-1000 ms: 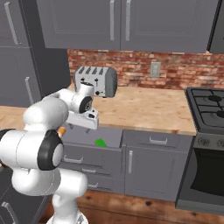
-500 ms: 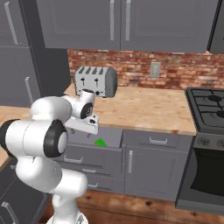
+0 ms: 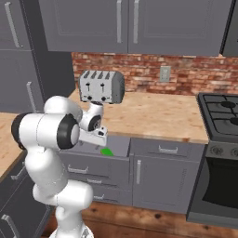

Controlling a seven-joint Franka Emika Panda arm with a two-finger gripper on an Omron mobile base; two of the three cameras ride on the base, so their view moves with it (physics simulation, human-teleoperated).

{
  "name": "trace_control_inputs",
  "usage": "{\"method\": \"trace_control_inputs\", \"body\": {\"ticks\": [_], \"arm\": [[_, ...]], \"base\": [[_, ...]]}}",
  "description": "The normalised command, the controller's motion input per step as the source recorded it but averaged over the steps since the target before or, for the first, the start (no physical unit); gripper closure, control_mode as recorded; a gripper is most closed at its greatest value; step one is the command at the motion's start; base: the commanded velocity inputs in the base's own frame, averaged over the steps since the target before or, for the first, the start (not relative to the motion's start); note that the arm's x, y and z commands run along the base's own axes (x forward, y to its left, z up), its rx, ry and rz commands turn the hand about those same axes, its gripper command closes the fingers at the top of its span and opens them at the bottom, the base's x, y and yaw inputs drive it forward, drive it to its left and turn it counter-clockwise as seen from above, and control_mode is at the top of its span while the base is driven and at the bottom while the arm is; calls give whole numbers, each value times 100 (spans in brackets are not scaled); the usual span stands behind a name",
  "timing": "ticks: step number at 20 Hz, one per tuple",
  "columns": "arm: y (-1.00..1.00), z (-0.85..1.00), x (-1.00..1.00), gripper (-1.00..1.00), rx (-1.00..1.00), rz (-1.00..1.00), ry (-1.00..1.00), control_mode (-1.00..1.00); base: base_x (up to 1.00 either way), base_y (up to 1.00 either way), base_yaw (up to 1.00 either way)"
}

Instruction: Restock the sink supplies by placing the sponge and soap dispenser on the counter and next to the sink. Make sure the soap dispenser is upright.

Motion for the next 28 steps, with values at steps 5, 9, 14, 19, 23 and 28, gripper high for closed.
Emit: {"method": "trace_control_inputs", "body": {"ticks": [5,9,14,19,23,28], "arm": [[0,-35,32,-100,0,0,0,-100],[0,-22,37,-100,0,0,1,-100],[0,-23,42,-100,0,0,4,-100],[2,-49,25,-100,-4,0,4,-100],[14,-61,1,-100,-9,2,1,-100],[14,-54,-16,-100,-8,3,0,-100]], "base": [[0,0,0],[0,0,0],[0,0,0],[0,0,0],[0,0,0],[0,0,0]]}}
